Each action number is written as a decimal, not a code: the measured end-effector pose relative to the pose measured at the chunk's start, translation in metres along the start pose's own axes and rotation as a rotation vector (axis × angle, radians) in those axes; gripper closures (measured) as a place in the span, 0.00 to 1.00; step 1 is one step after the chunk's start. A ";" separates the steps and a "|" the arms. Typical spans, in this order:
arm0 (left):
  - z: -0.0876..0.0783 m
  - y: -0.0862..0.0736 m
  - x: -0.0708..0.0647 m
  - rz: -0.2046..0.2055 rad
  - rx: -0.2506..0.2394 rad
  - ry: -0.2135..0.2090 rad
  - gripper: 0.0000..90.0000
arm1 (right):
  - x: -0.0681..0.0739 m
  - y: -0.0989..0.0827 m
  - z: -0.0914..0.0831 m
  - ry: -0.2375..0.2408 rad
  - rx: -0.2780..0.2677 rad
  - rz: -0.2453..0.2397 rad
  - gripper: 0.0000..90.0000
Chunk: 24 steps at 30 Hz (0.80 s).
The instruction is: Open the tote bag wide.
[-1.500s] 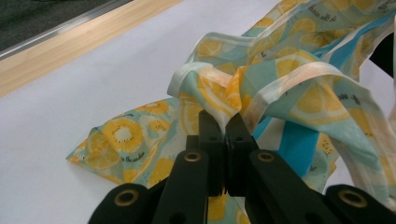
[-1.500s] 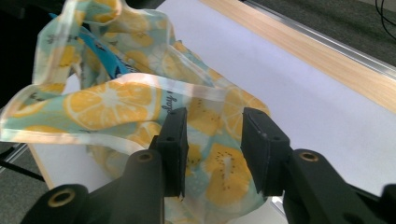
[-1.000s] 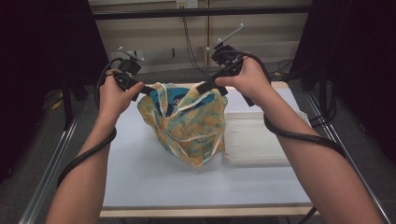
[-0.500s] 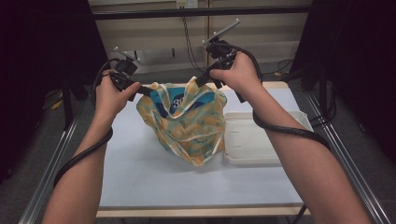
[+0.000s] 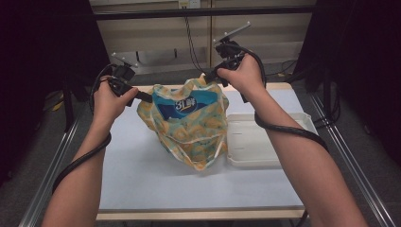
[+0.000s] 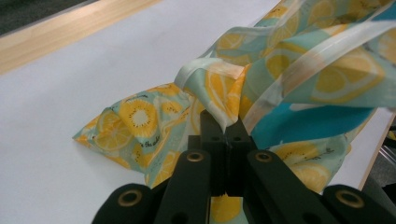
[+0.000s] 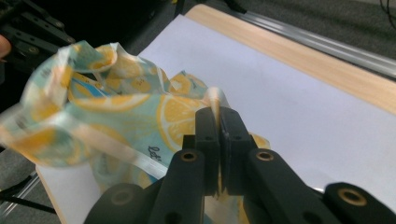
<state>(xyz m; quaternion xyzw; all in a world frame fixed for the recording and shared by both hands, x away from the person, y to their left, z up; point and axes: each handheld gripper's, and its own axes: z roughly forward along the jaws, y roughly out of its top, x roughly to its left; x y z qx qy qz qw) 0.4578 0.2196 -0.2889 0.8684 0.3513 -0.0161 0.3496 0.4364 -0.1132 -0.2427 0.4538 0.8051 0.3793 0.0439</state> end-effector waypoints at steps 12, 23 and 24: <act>0.004 -0.016 0.005 -0.046 -0.022 -0.007 1.00 | -0.017 -0.022 0.005 -0.020 0.026 0.031 0.83; 0.004 -0.023 0.002 -0.050 -0.023 -0.013 0.99 | -0.026 -0.035 -0.012 -0.056 0.003 0.021 0.66; 0.004 -0.023 0.002 -0.049 -0.022 -0.010 0.99 | -0.026 -0.036 -0.013 -0.053 -0.001 0.015 0.66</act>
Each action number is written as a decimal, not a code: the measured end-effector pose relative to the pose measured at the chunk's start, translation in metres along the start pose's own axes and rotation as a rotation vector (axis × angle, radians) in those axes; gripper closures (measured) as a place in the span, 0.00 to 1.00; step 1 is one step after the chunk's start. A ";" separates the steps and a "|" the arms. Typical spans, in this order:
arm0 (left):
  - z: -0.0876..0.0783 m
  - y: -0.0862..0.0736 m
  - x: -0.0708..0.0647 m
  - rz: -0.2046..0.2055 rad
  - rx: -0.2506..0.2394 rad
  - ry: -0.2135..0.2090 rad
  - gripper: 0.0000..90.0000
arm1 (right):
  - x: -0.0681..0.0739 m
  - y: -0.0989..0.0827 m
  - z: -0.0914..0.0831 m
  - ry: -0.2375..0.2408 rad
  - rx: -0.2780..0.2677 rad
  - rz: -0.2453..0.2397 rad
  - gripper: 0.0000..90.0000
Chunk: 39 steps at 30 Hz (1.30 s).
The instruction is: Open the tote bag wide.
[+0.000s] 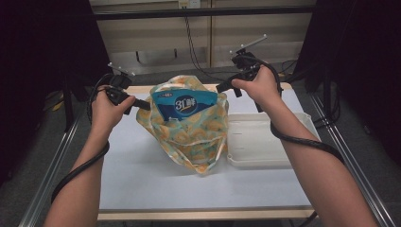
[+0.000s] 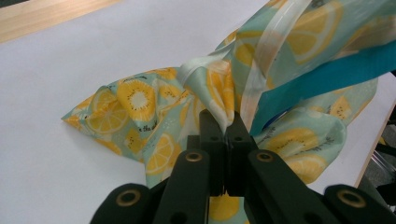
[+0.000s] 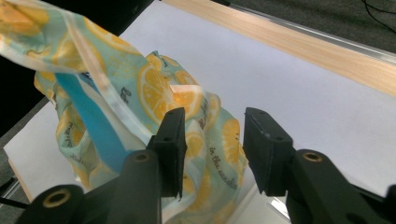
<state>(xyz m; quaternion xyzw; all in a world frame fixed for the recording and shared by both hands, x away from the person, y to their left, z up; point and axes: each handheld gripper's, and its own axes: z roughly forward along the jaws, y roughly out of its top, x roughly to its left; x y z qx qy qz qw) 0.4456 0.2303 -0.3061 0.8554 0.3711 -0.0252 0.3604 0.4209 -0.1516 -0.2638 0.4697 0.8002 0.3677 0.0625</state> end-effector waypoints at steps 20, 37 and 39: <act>0.001 -0.001 -0.002 -0.019 -0.007 0.031 0.85 | 0.003 -0.025 0.001 0.007 0.033 -0.031 0.75; -0.013 -0.003 -0.019 0.063 -0.002 0.094 0.51 | 0.003 -0.025 0.008 0.021 0.082 -0.017 1.00; -0.009 -0.003 -0.020 0.079 0.005 0.092 0.59 | 0.002 -0.025 0.008 0.017 0.081 -0.020 1.00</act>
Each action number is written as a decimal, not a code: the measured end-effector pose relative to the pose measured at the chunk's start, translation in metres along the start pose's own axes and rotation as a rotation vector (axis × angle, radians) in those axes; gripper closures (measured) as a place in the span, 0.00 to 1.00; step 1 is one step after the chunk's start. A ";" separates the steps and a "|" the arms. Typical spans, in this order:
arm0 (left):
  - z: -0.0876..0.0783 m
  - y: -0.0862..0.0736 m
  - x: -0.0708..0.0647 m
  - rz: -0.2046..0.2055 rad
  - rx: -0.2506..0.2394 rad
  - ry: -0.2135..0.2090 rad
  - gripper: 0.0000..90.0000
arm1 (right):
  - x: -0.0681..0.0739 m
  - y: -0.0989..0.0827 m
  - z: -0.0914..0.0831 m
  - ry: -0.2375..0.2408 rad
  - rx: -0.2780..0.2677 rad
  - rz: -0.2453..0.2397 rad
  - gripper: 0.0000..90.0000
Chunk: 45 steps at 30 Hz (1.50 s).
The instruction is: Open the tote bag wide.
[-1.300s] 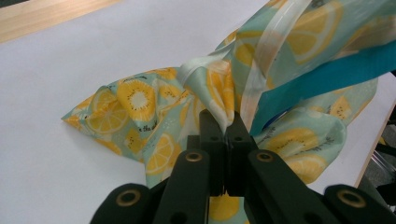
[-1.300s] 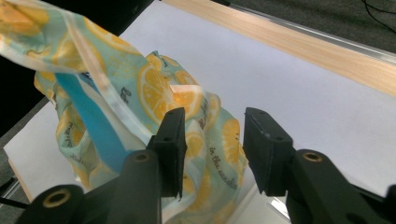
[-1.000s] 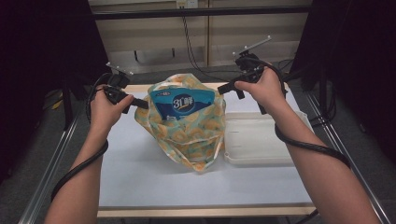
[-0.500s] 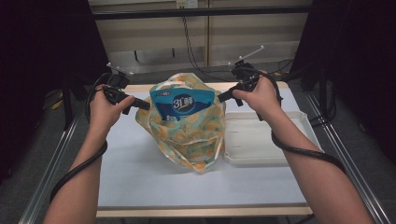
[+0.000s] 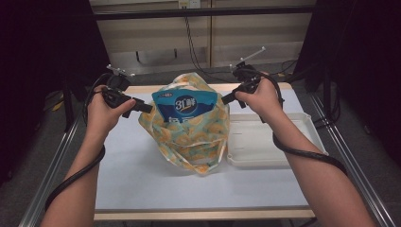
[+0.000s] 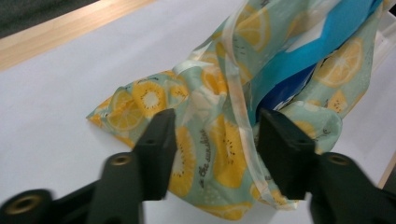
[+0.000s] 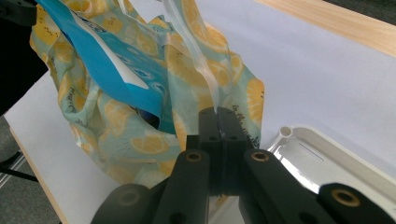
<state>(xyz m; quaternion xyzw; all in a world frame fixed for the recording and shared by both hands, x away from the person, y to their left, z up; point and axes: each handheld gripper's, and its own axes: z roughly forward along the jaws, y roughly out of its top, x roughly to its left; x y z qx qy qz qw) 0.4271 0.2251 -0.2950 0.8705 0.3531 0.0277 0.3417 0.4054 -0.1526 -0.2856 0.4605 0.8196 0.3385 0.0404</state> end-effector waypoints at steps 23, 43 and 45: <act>0.033 -0.014 0.035 -0.132 -0.039 -0.038 1.00 | -0.018 -0.005 0.021 -0.021 -0.002 0.039 1.00; 0.059 -0.036 0.062 -0.196 0.012 0.008 1.00 | -0.034 -0.015 0.049 -0.033 0.029 0.076 1.00; 0.061 -0.037 0.060 -0.200 0.013 0.004 1.00 | -0.036 -0.017 0.052 -0.037 0.034 0.077 1.00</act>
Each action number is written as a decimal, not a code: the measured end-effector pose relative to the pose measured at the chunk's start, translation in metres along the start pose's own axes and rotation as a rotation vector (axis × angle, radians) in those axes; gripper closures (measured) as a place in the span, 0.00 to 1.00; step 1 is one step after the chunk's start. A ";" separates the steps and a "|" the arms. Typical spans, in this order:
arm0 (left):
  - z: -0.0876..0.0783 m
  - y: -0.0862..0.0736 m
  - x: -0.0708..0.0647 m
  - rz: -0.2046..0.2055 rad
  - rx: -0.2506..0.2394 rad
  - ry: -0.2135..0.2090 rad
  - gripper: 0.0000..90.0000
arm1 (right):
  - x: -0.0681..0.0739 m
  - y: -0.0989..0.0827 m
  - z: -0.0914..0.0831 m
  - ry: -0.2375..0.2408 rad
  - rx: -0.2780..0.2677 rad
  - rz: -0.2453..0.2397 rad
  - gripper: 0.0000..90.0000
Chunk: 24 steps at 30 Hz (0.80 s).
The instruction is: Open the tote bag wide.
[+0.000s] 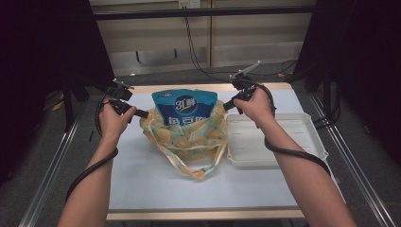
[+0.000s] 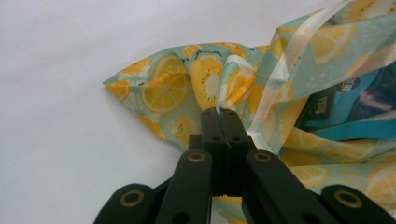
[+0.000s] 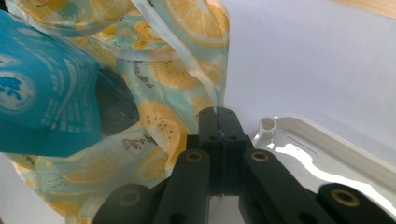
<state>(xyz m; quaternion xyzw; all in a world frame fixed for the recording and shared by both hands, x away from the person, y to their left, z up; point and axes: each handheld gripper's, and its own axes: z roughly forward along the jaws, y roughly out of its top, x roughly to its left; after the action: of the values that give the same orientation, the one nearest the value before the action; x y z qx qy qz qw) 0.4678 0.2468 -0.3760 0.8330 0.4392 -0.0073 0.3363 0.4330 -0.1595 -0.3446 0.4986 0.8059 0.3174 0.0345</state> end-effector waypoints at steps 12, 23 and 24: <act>-0.001 -0.005 -0.003 0.003 -0.016 0.020 0.91 | -0.008 -0.007 0.011 0.007 0.000 0.014 1.00; -0.017 -0.001 -0.019 0.040 -0.044 0.021 0.66 | -0.006 -0.009 0.005 0.002 -0.006 0.013 1.00; -0.017 -0.002 -0.022 0.050 -0.041 0.016 0.64 | -0.006 -0.009 0.005 0.002 -0.003 0.014 1.00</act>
<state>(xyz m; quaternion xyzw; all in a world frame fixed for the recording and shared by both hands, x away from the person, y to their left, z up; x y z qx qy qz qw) 0.4485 0.2416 -0.3567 0.8366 0.4211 0.0170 0.3499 0.4308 -0.1648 -0.3549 0.5040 0.8018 0.3195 0.0323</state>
